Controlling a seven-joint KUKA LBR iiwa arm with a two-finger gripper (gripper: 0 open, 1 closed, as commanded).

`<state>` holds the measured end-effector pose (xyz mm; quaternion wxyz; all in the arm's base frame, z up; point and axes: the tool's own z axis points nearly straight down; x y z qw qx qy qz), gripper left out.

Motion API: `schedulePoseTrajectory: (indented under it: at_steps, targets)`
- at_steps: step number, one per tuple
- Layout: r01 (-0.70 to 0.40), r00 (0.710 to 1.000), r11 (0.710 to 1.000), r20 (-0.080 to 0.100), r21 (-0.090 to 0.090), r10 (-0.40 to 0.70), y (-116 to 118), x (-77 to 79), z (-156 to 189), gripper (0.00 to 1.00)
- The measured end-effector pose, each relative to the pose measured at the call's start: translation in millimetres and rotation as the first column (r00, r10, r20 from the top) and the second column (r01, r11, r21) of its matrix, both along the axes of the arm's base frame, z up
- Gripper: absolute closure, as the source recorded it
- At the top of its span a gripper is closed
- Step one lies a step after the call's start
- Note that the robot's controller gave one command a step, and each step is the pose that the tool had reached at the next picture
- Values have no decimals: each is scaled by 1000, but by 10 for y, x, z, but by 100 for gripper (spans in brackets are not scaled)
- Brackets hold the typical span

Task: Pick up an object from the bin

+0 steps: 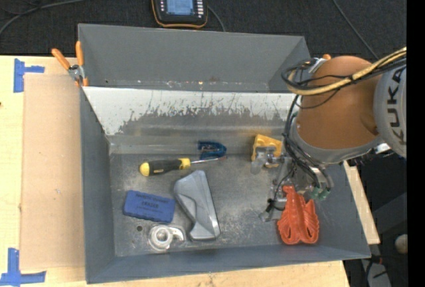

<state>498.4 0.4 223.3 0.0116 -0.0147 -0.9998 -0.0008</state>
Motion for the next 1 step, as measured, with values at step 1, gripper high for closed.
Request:
schedulePoseTrajectory:
  at_steps: [1]
  targets:
    - [-412,911,911,9,7,412,108,-42,938,0]
